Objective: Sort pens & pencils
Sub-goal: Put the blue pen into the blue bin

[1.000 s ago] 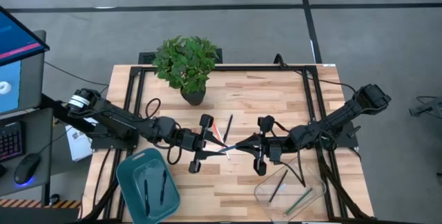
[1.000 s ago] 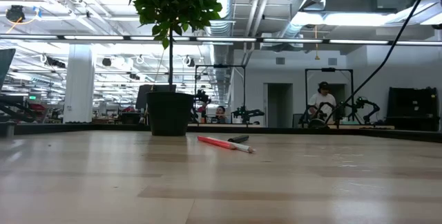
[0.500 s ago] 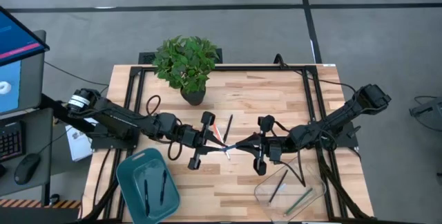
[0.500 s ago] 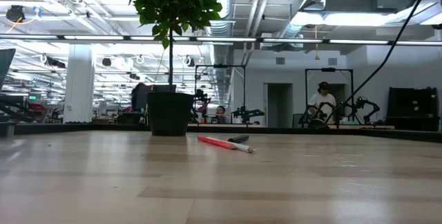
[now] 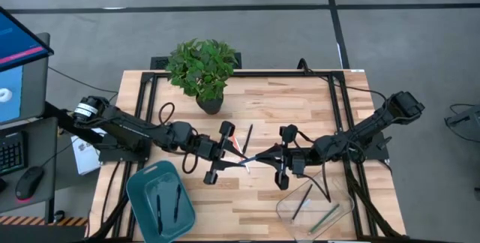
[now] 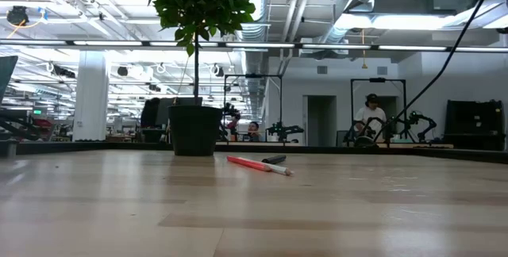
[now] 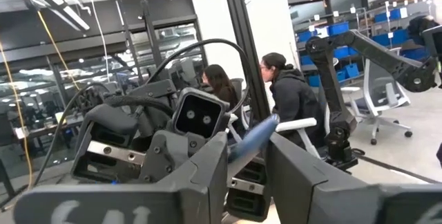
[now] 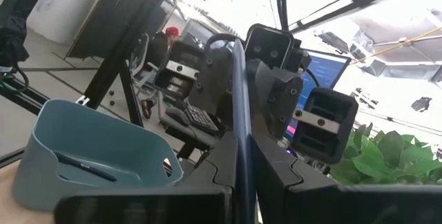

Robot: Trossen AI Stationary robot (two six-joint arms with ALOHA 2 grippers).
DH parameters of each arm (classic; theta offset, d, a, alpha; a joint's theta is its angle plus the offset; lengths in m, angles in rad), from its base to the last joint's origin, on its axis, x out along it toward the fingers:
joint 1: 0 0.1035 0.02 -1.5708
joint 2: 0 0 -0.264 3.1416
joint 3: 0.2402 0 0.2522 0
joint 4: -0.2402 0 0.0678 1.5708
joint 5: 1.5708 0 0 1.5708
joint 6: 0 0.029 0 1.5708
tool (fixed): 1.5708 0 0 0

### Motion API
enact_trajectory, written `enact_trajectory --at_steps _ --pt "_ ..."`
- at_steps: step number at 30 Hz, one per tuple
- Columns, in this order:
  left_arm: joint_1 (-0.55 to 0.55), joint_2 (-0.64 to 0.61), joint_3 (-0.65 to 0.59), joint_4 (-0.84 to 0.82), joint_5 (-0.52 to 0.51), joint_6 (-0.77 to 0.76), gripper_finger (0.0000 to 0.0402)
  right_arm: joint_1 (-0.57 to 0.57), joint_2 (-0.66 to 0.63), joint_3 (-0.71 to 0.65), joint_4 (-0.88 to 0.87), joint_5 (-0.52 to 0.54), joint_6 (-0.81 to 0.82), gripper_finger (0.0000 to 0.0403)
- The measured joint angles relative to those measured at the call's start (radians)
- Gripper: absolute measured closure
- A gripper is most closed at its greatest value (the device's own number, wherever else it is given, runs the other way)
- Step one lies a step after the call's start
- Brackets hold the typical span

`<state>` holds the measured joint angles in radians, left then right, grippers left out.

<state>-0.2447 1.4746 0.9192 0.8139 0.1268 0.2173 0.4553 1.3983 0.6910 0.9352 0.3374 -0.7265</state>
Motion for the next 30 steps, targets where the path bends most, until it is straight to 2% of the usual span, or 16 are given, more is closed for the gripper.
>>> enact_trajectory --at_steps 7,11,16,20,25,27,30 --pt "0.0 0.0 0.0 -0.001 -0.001 0.016 0.0305 -0.012 0.0 0.0 0.001 0.0 0.0 0.0355" --pt "0.006 0.053 0.008 0.052 -0.005 0.022 0.0314 -0.027 0.001 -0.001 -0.001 -0.032 0.02 0.0355" --pt "0.029 0.157 0.102 0.03 0.007 0.023 0.0326 -0.032 0.001 -0.002 -0.001 -0.052 0.031 0.0355" --pt "0.023 0.175 0.152 -0.048 0.007 0.054 0.033 -0.008 0.0 -0.004 -0.023 -0.029 0.015 0.0356" --pt "-0.019 0.14 0.156 -0.131 -0.129 0.116 0.0331 0.041 0.001 -0.002 -0.022 0.104 -0.057 0.0356" --pt "-0.036 0.138 0.156 -0.138 -0.181 0.138 0.0331 0.049 0.001 -0.002 -0.019 0.111 -0.068 0.0356" --pt "-0.05 0.138 0.156 -0.14 -0.197 0.162 0.0331 0.056 0.001 -0.002 -0.016 0.108 -0.068 0.0356"
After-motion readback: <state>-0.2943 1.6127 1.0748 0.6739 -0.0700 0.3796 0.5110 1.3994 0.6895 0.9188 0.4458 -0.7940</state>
